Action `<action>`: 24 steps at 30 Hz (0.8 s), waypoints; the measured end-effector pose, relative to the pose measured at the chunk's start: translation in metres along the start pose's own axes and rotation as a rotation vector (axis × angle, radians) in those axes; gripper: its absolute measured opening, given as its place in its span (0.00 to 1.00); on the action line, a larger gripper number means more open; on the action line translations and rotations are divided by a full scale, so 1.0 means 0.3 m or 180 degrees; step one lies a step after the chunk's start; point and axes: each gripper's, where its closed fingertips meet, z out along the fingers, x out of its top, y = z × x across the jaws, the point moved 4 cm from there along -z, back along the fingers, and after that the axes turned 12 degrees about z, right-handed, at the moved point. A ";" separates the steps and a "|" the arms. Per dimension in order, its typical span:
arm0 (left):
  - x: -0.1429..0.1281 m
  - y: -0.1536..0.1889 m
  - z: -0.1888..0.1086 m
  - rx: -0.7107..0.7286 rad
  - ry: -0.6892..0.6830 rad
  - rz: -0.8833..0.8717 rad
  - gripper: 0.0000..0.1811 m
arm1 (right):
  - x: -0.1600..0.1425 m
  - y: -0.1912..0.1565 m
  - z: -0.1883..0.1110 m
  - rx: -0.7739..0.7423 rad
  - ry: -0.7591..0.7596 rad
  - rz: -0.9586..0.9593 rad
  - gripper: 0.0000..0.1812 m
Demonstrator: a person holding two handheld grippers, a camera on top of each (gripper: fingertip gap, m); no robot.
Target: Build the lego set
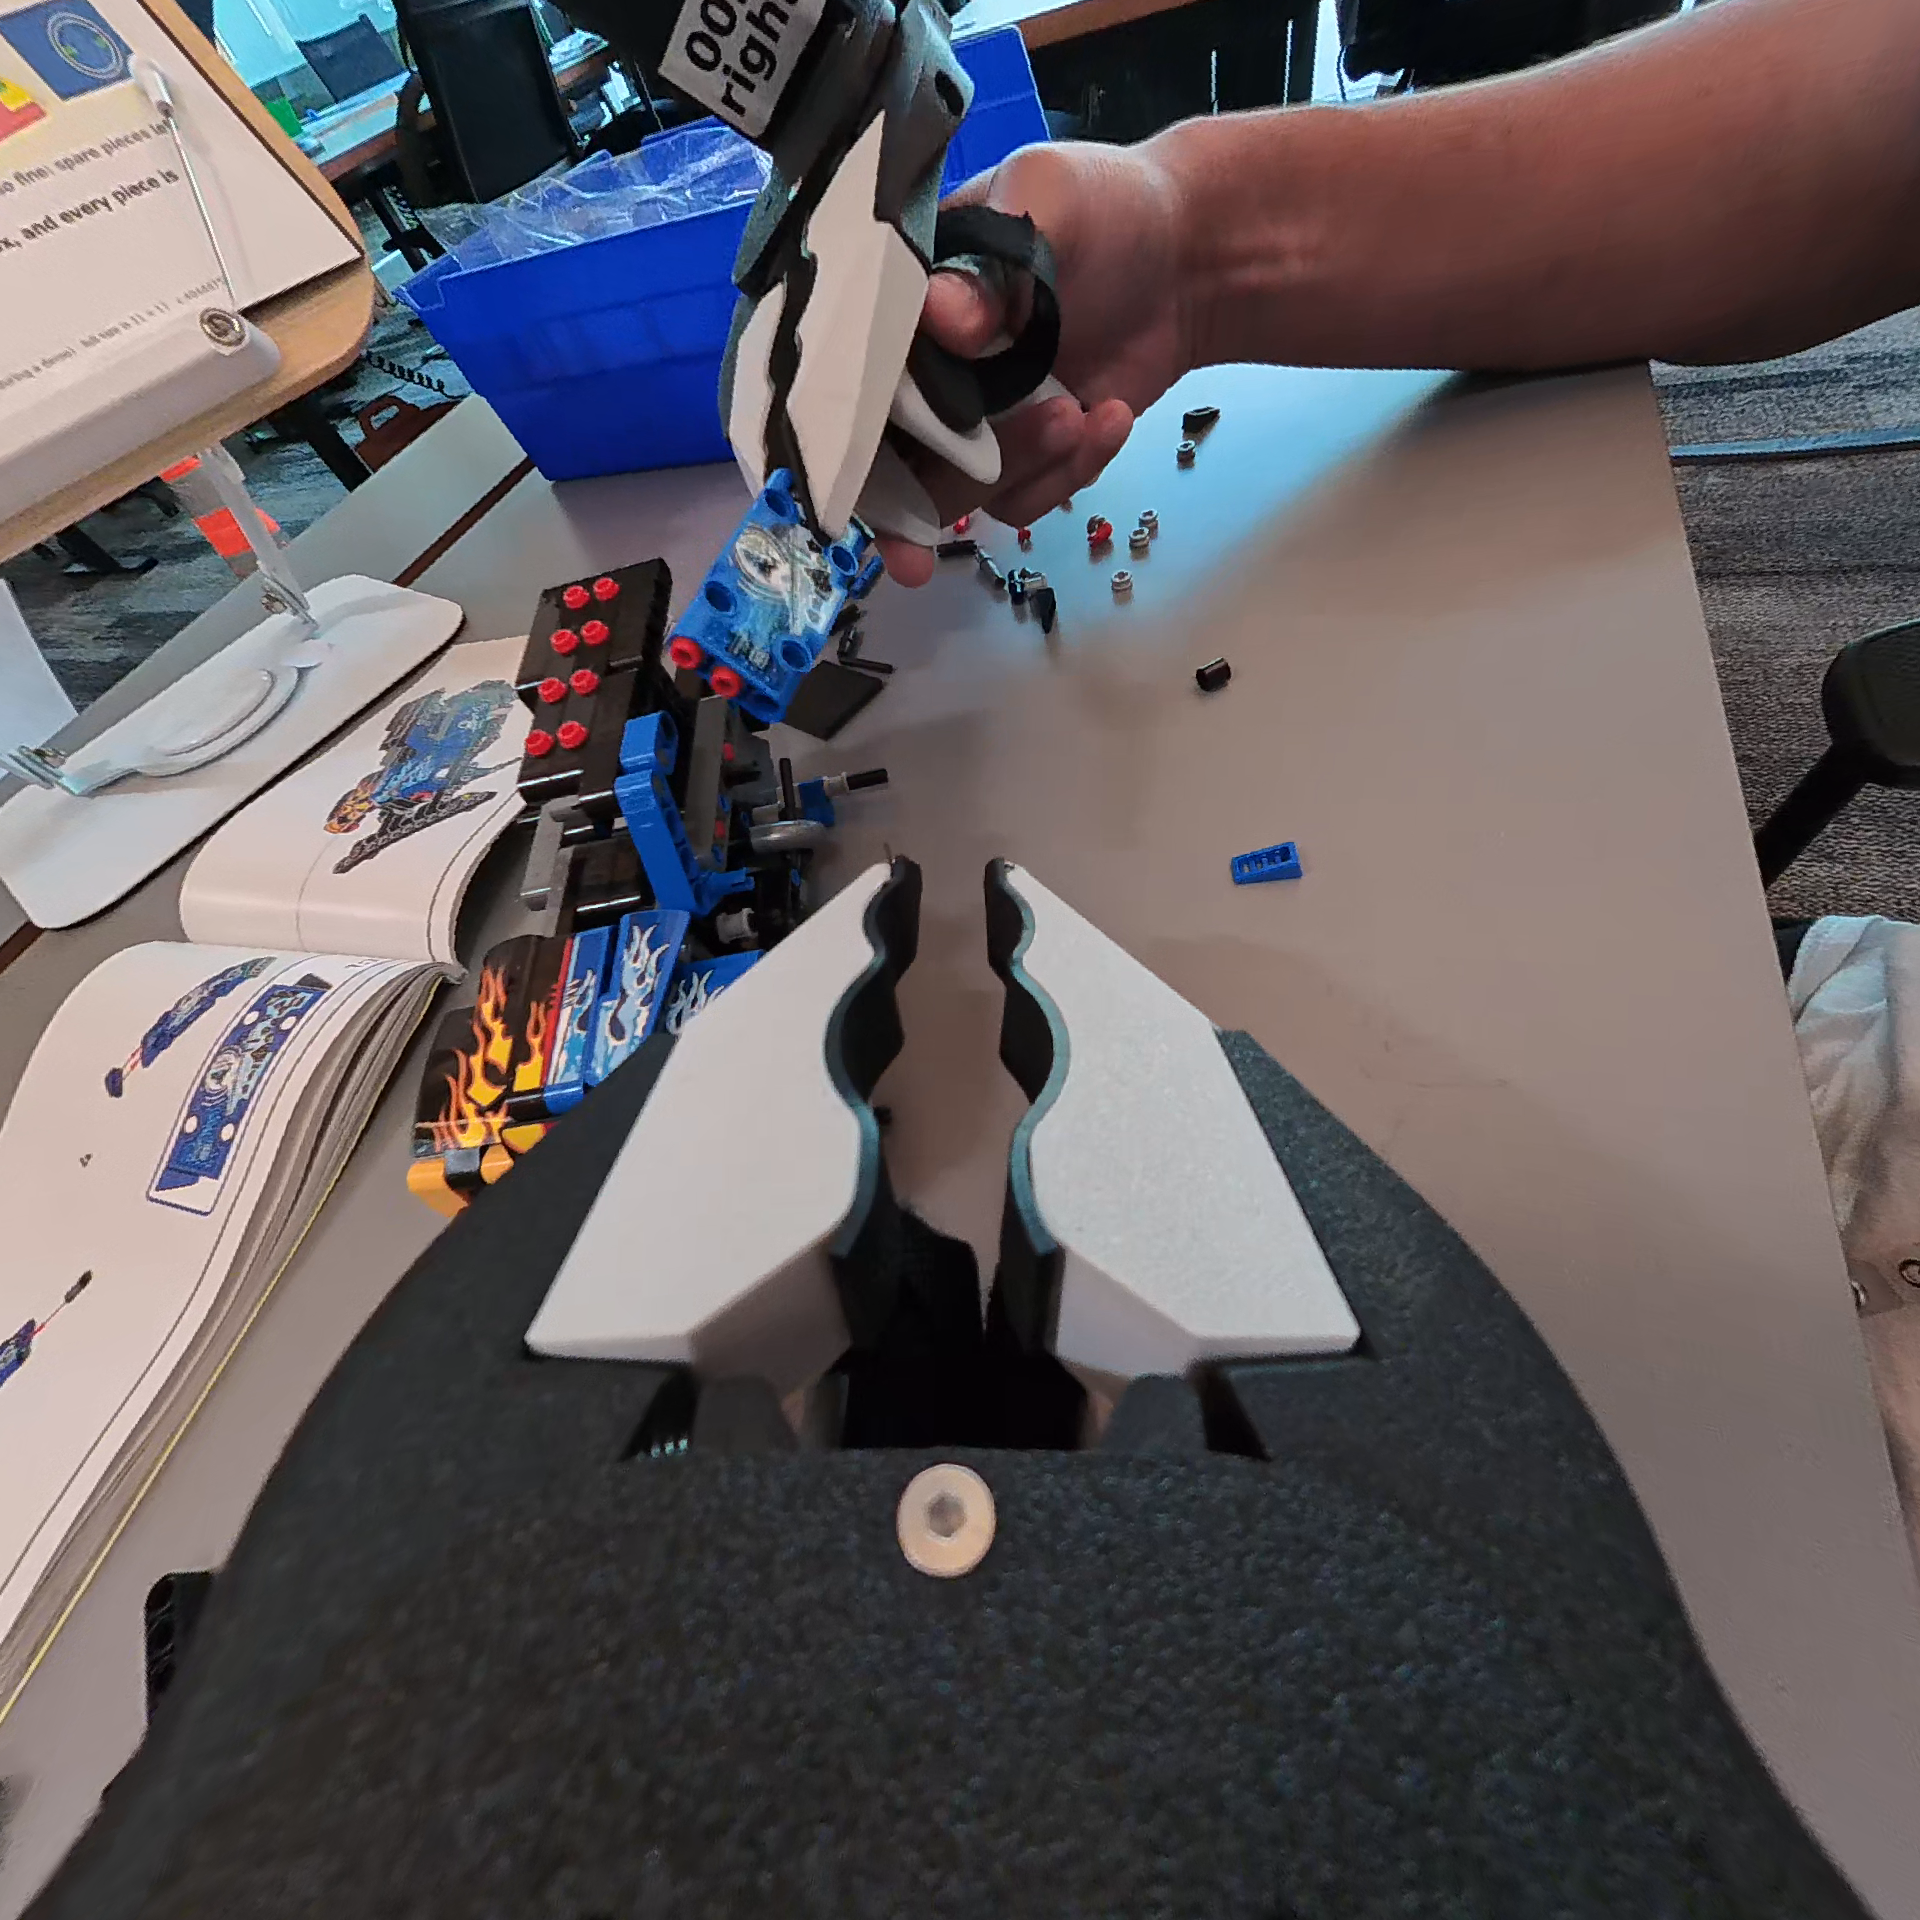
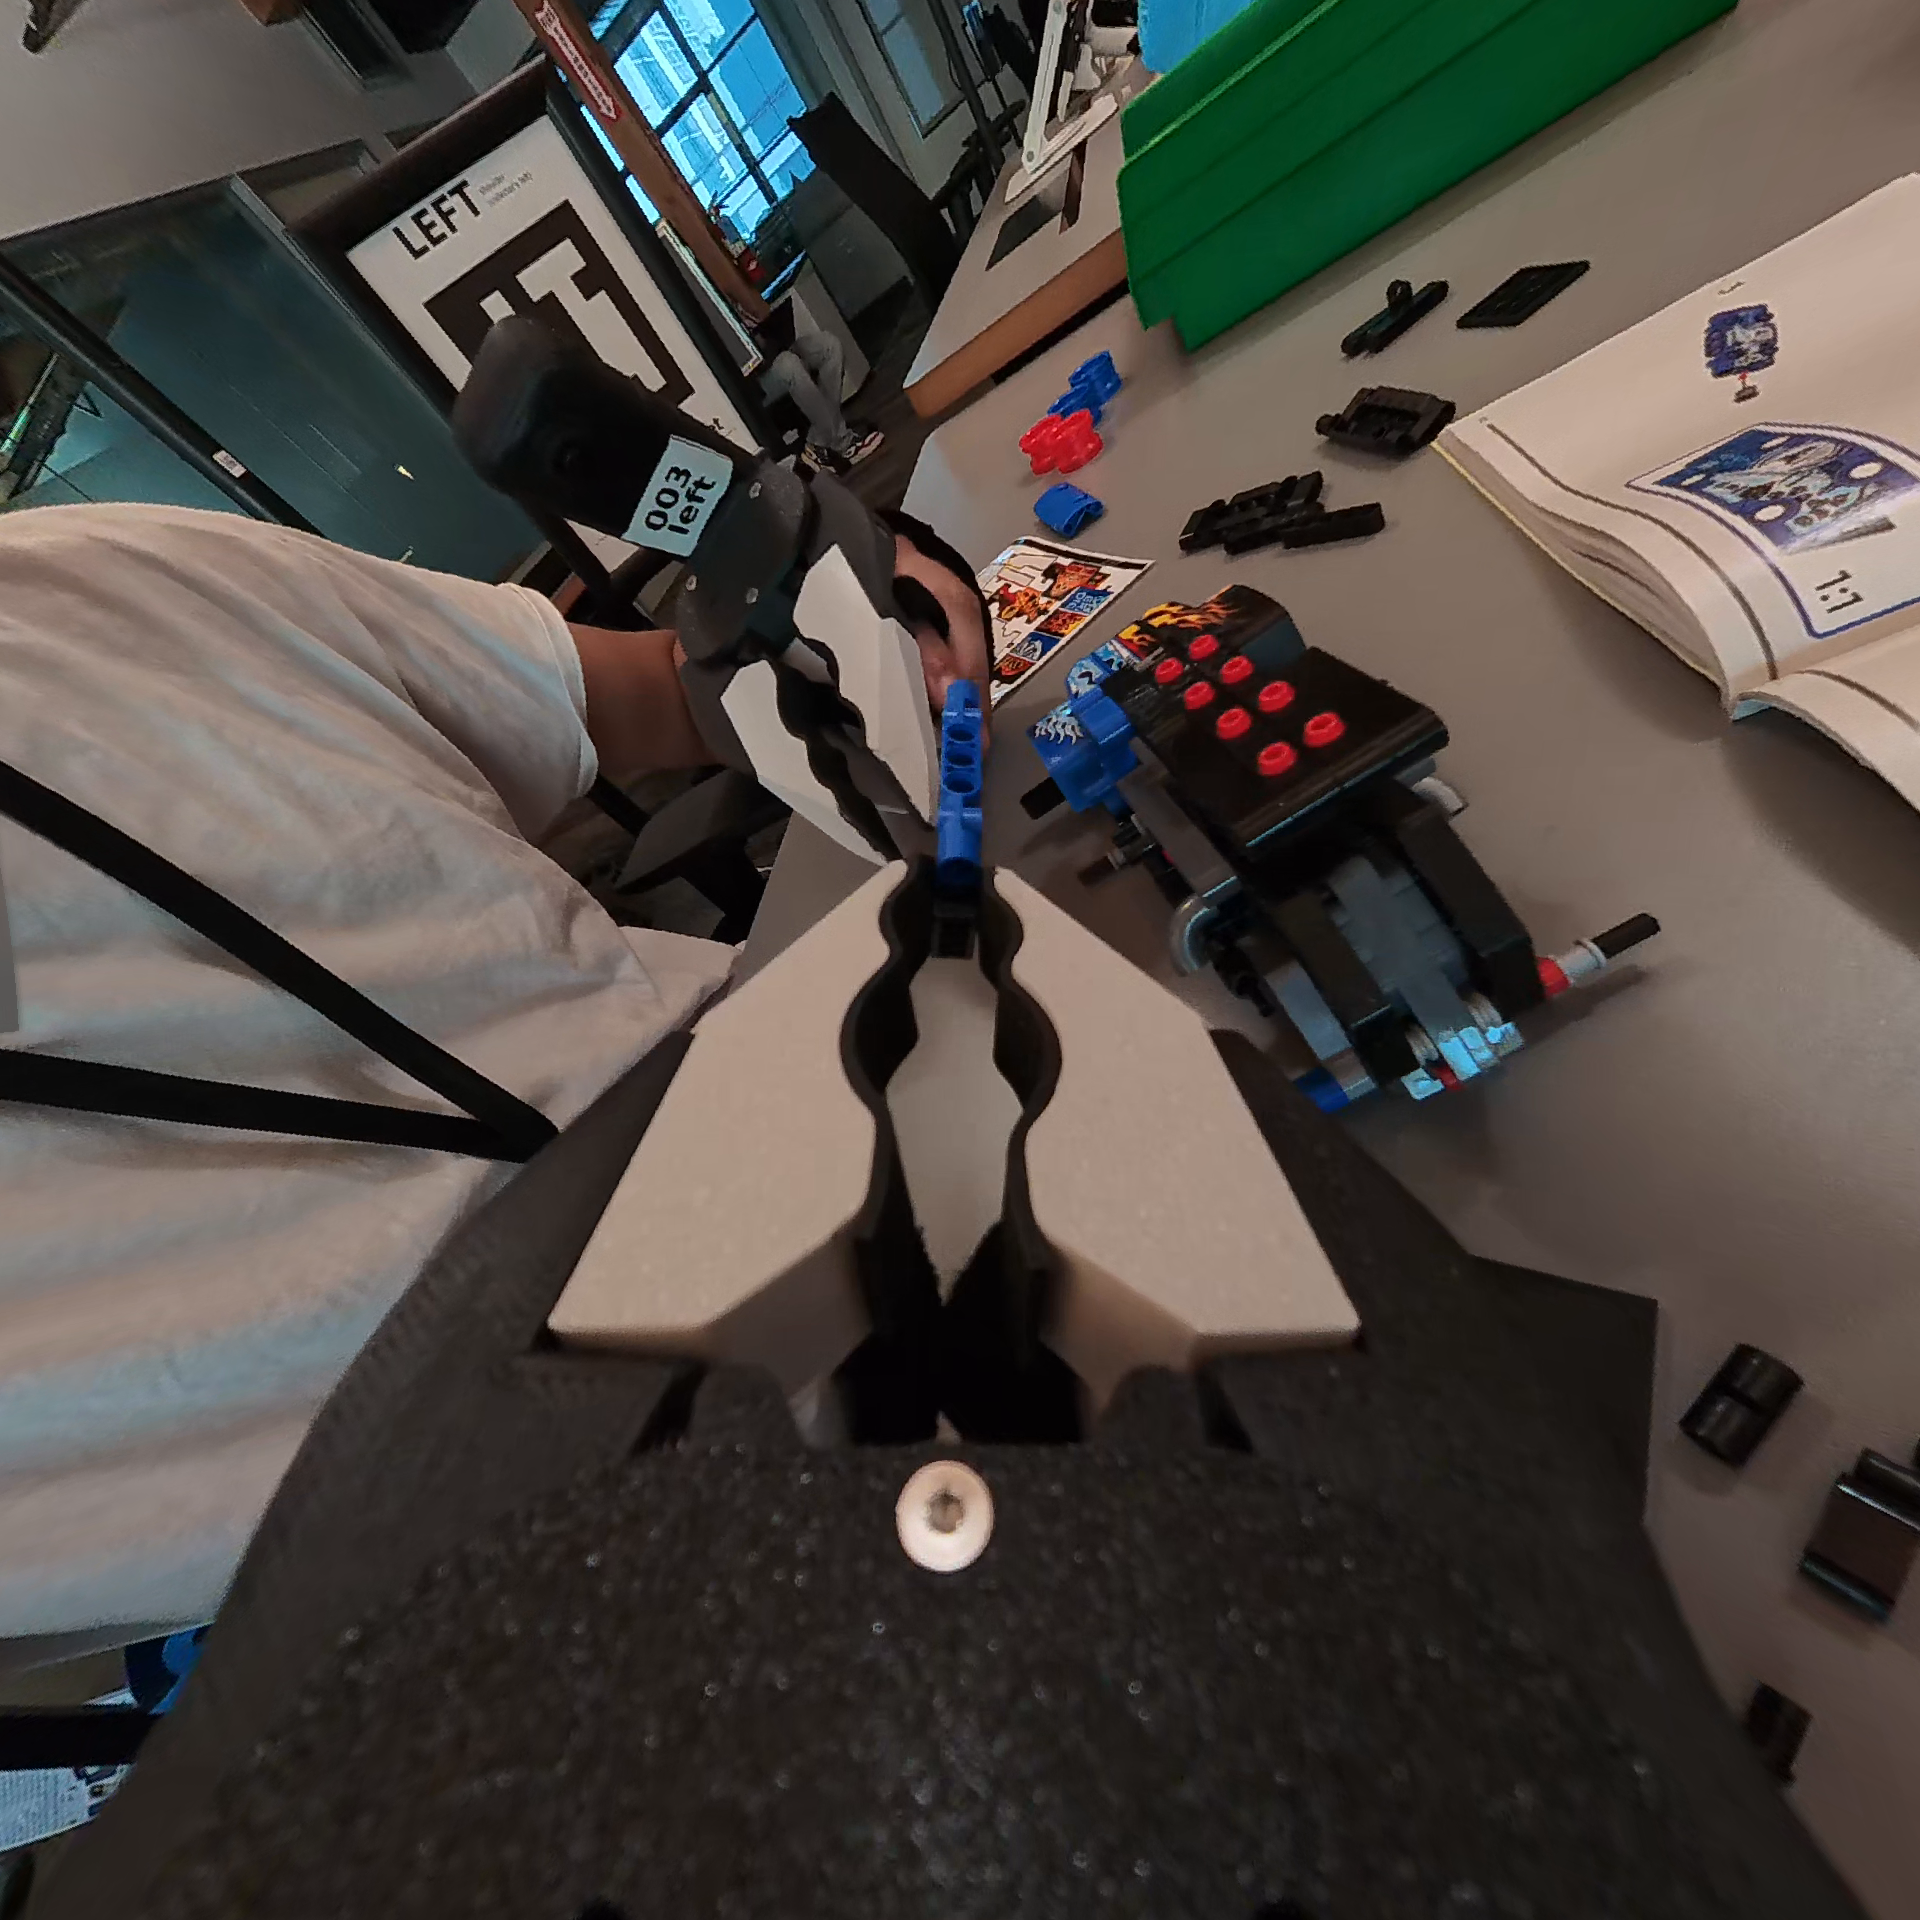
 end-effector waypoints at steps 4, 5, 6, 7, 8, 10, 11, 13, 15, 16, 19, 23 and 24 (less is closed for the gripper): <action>0.000 -0.001 0.000 0.0006 -0.0003 0.0001 0.06 | -0.005 0.006 0.003 -0.0063 -0.0036 -0.0033 0.04; 0.001 -0.001 -0.001 0.0011 0.0004 0.0002 0.06 | -0.007 0.006 0.004 -0.0077 -0.0051 -0.0047 0.04; 0.001 -0.001 -0.001 0.0009 0.0008 -0.0001 0.06 | -0.009 0.005 0.006 -0.0073 -0.0063 -0.0056 0.04; 0.000 -0.001 -0.001 0.0003 0.0002 -0.0007 0.06 | -0.010 0.004 0.008 -0.0067 -0.0066 -0.0061 0.04; 0.000 -0.001 -0.001 0.0004 -0.0003 -0.0007 0.06 | -0.010 0.003 0.009 -0.0070 -0.0067 -0.0068 0.04; 0.000 0.000 -0.001 0.0006 0.0000 0.0000 0.06 | -0.012 0.005 0.010 -0.0089 -0.0084 -0.0080 0.04; 0.000 0.001 0.000 -0.0003 -0.0001 -0.0002 0.06 | -0.013 0.006 0.010 -0.0101 -0.0089 -0.0086 0.04; -0.002 0.002 0.002 -0.0010 -0.0019 -0.0004 0.06 | -0.014 0.006 0.012 -0.0104 -0.0097 -0.0091 0.04; 0.000 0.001 0.001 -0.0002 -0.0007 0.0003 0.06 | -0.015 0.006 0.013 -0.0107 -0.0102 -0.0093 0.04; 0.000 0.001 0.001 -0.0008 -0.0005 -0.0003 0.06 | -0.017 0.006 0.014 -0.0115 -0.0113 -0.0099 0.04; -0.003 0.001 0.002 -0.0006 -0.0020 -0.0004 0.06 | -0.019 0.004 0.017 -0.0123 -0.0127 -0.0123 0.04; -0.002 0.002 0.002 -0.0007 -0.0026 0.0000 0.06 | -0.018 0.005 0.015 -0.0138 -0.0126 -0.0127 0.04; -0.001 0.001 0.002 -0.0002 -0.0016 0.0007 0.06 | -0.016 0.006 0.012 -0.0150 -0.0120 -0.0132 0.04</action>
